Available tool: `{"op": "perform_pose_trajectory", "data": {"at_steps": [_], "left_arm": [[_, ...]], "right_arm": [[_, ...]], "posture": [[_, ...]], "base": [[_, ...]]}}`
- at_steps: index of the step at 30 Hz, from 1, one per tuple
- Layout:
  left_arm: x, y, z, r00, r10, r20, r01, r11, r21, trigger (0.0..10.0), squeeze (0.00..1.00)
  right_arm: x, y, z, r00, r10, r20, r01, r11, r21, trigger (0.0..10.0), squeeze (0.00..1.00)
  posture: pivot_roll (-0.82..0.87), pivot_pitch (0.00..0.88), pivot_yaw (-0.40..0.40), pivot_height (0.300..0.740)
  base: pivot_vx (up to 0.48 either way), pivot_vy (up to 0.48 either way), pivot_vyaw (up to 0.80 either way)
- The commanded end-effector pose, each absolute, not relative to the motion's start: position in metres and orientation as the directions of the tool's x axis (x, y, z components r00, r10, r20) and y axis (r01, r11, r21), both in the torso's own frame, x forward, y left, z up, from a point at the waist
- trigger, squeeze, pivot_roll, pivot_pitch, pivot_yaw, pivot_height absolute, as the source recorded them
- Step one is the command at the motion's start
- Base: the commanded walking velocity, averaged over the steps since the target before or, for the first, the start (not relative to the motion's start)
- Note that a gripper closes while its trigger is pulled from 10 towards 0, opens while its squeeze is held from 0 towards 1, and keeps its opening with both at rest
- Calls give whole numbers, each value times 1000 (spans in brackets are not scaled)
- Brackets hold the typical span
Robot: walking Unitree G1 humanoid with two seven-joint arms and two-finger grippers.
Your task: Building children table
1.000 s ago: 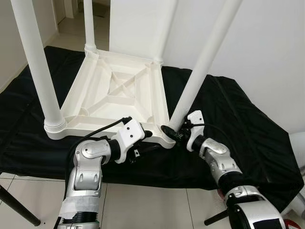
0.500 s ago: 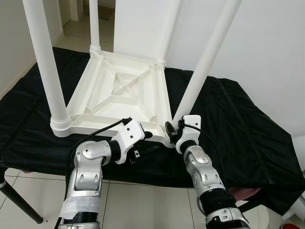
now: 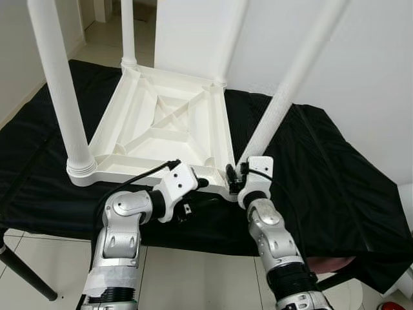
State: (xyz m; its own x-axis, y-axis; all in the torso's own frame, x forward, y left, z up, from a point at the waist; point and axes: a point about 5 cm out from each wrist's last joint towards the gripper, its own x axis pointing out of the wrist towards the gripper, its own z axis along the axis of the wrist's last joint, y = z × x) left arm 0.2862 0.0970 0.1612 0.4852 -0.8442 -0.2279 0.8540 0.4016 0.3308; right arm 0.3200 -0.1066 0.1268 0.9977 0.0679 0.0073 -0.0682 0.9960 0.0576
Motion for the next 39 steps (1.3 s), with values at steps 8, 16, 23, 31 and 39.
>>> {"op": "perform_pose_trajectory", "data": {"at_steps": [8, 16, 23, 31, 39], "left_arm": [[298, 103, 163, 759, -643, -103, 628, 681, 377, 10000, 0], [299, 102, 164, 751, -651, -107, 637, 671, 379, 10000, 0], [300, 102, 165, 745, -658, -111, 643, 663, 384, 10000, 0], [300, 105, 167, 744, -658, -116, 641, 654, 402, 10000, 0], [301, 107, 168, 750, -652, -114, 634, 657, 408, 10000, 0]], "right_arm": [[316, -134, 124, 954, 299, 9, -299, 953, 45, 10000, 0], [323, -146, 127, 843, 538, 23, -536, 842, -62, 10000, 0], [331, -141, 126, 774, 634, -2, -632, 772, -67, 10000, 0], [348, -122, 118, 714, 696, -77, -700, 713, -48, 8980, 0], [350, -117, 111, 699, 710, -88, -714, 700, -23, 0, 0]], "posture": [[91, 0, -187, 740], [76, 0, -164, 740], [80, 0, -149, 740], [105, 0, -152, 740], [113, 0, -155, 740]], "base": [[0, 0, 0], [0, 0, 0], [0, 0, 0], [0, 0, 0], [0, 0, 0]]}}
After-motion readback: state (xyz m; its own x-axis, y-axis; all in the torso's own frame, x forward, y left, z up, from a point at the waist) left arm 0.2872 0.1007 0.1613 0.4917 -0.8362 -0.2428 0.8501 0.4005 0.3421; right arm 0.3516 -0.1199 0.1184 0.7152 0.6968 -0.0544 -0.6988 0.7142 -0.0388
